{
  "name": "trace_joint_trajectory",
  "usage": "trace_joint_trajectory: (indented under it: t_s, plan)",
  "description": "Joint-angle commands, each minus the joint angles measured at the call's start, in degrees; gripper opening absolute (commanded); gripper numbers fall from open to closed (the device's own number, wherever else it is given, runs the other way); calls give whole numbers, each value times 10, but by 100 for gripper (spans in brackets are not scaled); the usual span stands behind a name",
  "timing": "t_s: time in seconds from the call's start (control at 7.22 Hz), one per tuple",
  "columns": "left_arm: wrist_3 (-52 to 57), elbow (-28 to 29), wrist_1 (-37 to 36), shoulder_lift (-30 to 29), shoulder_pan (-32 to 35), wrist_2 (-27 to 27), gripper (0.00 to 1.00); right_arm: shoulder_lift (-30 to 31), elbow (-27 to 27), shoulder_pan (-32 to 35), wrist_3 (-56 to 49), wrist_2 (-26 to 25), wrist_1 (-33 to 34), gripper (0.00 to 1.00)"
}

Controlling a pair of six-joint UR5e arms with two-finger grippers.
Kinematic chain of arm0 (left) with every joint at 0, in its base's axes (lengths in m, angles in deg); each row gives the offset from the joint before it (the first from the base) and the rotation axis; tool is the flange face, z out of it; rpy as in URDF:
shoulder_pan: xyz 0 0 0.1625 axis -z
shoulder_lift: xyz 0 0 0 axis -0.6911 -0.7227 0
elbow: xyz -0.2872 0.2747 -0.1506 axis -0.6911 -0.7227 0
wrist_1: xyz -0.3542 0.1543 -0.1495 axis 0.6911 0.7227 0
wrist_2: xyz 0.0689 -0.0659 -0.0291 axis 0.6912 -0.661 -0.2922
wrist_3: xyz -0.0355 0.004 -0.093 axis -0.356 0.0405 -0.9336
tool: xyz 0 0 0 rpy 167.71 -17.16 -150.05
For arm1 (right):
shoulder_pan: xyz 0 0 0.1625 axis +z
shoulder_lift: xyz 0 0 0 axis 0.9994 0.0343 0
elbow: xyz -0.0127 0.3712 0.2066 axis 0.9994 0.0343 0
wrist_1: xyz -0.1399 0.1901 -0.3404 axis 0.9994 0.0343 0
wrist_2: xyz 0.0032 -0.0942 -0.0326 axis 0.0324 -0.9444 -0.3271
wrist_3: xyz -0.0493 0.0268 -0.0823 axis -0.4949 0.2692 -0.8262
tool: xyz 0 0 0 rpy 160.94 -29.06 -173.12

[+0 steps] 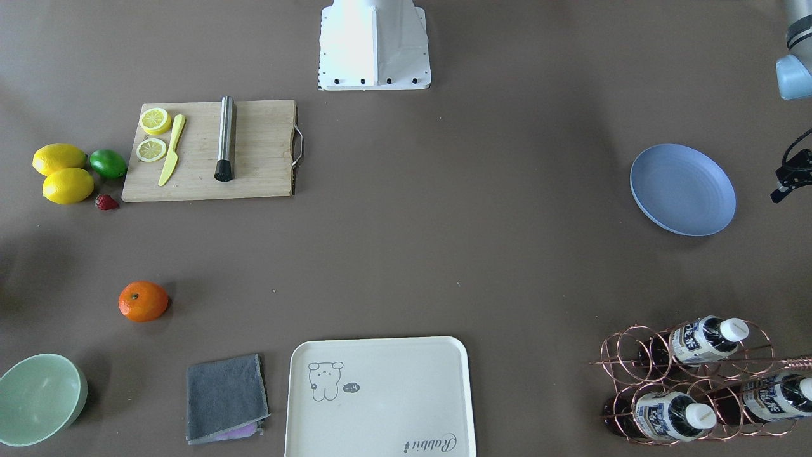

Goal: Pick orange to plate

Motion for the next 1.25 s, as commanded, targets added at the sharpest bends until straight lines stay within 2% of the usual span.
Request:
trace_joint_trajectory:
  t_s: [0.0,0.14,0.28,0.42,0.55,0.69,0.83,1.11]
  plan:
    - [-86,87,140,2,-59,3,98,-1,0,-48,68,-32,-40,100]
    - [-87,113,169,2,-69,0,98,1,0,-51,69,-35,-50,100]
    - [-90,113,173,2,-72,-10,98,1,0,-52,69,-37,-50,100]
    - [-89,113,179,3,-71,-35,89,1,0,-52,69,-39,-50,100]
    - [-89,113,193,10,-72,-41,48,1,0,-52,69,-40,-50,100]
    - [-86,113,200,20,-72,-50,21,0,0,-52,68,-40,-50,100]
    - [-85,114,206,24,-73,-50,14,1,0,-52,67,-41,-50,100]
    - [-85,114,206,24,-73,-50,14,1,1,-53,67,-41,-50,100]
